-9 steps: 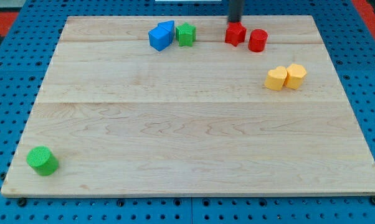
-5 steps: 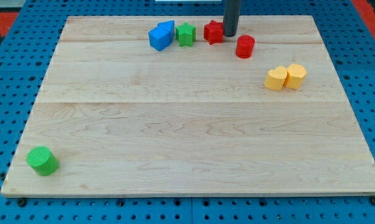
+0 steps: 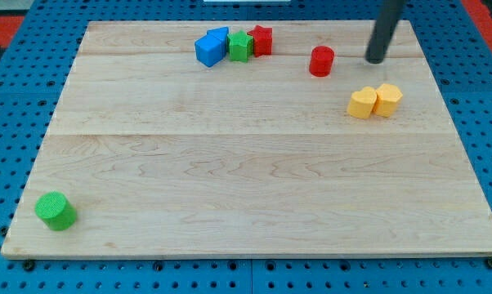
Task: Push the red circle to the green star
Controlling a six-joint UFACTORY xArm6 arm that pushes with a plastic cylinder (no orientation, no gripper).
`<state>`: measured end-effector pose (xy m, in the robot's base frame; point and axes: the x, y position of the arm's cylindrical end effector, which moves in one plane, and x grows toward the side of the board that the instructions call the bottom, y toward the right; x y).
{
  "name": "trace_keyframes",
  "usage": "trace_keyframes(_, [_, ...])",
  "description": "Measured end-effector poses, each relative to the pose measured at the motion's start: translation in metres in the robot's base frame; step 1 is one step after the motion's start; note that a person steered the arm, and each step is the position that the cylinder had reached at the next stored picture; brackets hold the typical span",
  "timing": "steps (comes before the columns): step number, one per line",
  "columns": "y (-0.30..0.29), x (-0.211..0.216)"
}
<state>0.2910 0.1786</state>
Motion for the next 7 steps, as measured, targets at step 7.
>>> trace_keyframes(7, [-0.062,-0.025])
